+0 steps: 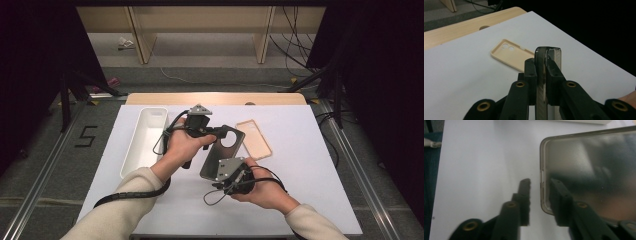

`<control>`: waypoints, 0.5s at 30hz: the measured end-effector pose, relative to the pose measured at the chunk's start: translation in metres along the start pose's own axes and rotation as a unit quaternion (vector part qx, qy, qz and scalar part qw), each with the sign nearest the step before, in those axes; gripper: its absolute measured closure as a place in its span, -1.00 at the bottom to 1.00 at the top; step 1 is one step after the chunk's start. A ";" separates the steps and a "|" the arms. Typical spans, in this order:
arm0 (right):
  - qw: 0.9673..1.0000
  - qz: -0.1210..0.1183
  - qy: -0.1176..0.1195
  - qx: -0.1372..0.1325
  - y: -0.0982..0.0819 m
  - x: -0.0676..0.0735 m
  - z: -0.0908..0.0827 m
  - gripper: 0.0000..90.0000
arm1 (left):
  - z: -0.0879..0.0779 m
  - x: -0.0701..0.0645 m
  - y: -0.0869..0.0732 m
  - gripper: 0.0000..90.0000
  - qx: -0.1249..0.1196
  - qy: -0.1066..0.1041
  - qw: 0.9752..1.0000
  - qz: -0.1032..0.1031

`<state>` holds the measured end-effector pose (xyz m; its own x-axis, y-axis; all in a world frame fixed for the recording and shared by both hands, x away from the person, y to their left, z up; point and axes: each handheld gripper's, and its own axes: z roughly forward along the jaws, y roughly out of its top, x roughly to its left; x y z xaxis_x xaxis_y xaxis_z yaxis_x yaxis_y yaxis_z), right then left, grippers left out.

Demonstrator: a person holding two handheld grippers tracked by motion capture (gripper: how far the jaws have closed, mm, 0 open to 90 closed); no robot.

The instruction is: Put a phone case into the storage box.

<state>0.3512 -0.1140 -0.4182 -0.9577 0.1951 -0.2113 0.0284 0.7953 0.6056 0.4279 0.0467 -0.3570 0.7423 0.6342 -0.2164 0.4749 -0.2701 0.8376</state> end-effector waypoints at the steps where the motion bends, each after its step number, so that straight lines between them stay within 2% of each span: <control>1: 1.000 0.006 -0.004 -0.006 -0.001 -0.001 -0.001 0.31 | 0.000 0.000 0.000 0.81 0.000 0.000 1.000 0.000; 3: 1.000 0.017 -0.013 -0.017 -0.003 -0.004 -0.002 0.15 | -0.003 0.004 -0.001 0.81 -0.015 0.005 1.000 0.024; 4: 1.000 0.017 -0.013 -0.017 -0.003 -0.004 -0.002 0.15 | -0.003 0.004 -0.001 0.81 -0.015 0.005 1.000 0.024; 5: 0.999 0.029 -0.019 -0.022 -0.005 -0.006 -0.003 -0.03 | -0.005 0.007 -0.003 0.81 -0.022 0.009 0.999 0.037; 8: 0.999 0.036 -0.018 -0.021 -0.007 -0.007 -0.004 -0.07 | -0.007 0.011 -0.004 0.80 -0.028 0.009 0.999 0.041; 10: 0.999 0.040 -0.021 -0.024 -0.008 -0.008 -0.005 -0.16 | -0.009 0.014 -0.006 0.80 -0.032 0.010 0.998 0.053; 11: 0.998 0.052 -0.021 -0.028 -0.010 -0.010 -0.006 -0.22 | -0.011 0.018 -0.008 0.80 -0.039 0.013 0.997 0.060; 13: 0.998 0.054 -0.023 -0.033 -0.010 -0.011 -0.007 -0.24 | -0.013 0.019 -0.009 0.81 -0.046 0.012 0.997 0.060; 15: 0.996 0.077 -0.029 -0.046 -0.013 -0.014 -0.008 -0.34 | -0.016 0.022 -0.011 0.80 -0.053 0.014 0.997 0.063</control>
<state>0.3615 -0.1321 -0.4170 -0.9259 0.3452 -0.1537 0.1440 0.6984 0.7011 0.4320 0.0752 -0.3627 0.7789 0.6201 -0.0936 0.3252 -0.2717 0.9058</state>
